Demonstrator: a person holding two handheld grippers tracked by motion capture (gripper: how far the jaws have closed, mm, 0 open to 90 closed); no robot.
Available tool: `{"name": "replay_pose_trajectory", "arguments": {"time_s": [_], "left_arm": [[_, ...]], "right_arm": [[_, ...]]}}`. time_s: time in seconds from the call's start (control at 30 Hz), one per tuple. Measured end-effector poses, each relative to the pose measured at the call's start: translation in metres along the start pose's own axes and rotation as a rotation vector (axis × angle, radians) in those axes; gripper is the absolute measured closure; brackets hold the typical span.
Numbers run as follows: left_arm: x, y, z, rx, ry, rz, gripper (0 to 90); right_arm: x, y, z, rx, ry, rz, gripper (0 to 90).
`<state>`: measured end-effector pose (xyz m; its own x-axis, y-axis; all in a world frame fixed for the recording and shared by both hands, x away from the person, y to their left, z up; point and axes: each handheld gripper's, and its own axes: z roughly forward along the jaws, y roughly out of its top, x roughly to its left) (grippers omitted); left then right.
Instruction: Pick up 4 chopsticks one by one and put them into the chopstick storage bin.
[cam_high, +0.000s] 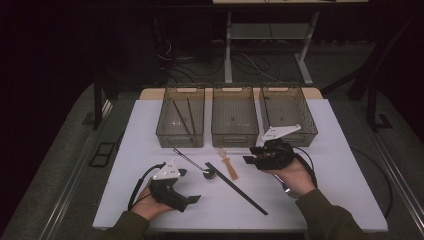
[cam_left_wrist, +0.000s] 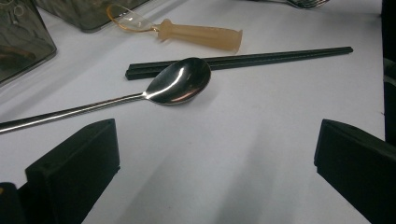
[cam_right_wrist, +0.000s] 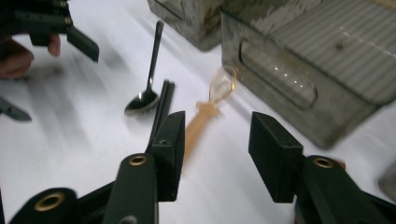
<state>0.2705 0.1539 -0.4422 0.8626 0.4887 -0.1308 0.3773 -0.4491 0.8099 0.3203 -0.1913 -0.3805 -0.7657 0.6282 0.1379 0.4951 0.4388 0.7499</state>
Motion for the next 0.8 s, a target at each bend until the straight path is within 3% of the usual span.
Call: {"name": "replay_pose_trajectory", "arguments": {"time_s": [0.3,0.53,0.8], "left_arm": [[0.001,0.000,-0.001,0.008,0.002,0.001,0.0],[0.001,0.000,-0.001,0.012,0.003,0.003,0.0],[0.001,0.000,-0.001,0.017,0.009,0.007,0.0]], "right_arm": [[0.002,-0.038,-0.018,0.017,0.002,-0.012,74.8],[0.008,-0.061,-0.034,0.034,0.032,-0.011,89.2],[0.020,-0.084,-0.034,0.104,0.052,-0.049,89.3]]}}
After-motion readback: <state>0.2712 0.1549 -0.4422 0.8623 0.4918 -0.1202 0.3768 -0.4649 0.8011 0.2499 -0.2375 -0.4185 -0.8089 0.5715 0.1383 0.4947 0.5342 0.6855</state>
